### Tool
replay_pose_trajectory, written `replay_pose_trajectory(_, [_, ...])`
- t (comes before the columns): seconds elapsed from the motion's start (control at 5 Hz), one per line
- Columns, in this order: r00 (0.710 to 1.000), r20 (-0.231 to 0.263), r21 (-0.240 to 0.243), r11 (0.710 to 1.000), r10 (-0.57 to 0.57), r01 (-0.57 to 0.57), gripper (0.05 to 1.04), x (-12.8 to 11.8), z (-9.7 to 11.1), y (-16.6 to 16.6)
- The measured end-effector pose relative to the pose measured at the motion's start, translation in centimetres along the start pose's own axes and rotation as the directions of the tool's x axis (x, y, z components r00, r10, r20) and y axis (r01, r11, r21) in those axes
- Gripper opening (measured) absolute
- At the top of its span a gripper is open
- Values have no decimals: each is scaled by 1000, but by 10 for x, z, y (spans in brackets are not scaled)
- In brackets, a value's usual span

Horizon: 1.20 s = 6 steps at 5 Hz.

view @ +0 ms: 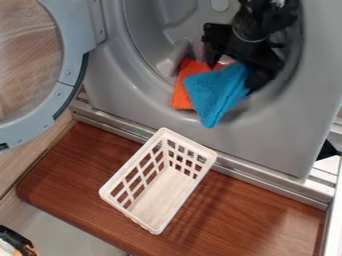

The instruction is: Put the blue cloth on top of the orange cloth

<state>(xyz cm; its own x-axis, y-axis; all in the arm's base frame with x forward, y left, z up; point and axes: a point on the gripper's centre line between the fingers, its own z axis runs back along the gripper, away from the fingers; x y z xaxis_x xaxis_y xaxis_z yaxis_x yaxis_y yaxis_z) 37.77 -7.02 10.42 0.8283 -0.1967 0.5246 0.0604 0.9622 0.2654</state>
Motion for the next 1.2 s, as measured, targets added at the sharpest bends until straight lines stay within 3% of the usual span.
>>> replay_pose_trajectory(0.2, [999,38,-71,997,-20,23,999,-16,21,-24])
replay_pose_trajectory(0.4, [999,44,-155,988,-17,24,999,-43,33,-45])
replay_pose_trajectory(0.8, [977,-213,-327,943,-6,-65,999,-98,27,-81])
replay_pose_trajectory(1.0, [941,-339,-363,922,4,-135,999,-114,12,-88])
replay_pose_trajectory(1.2, [918,-395,-366,923,-36,-121,999,-120,2,-93])
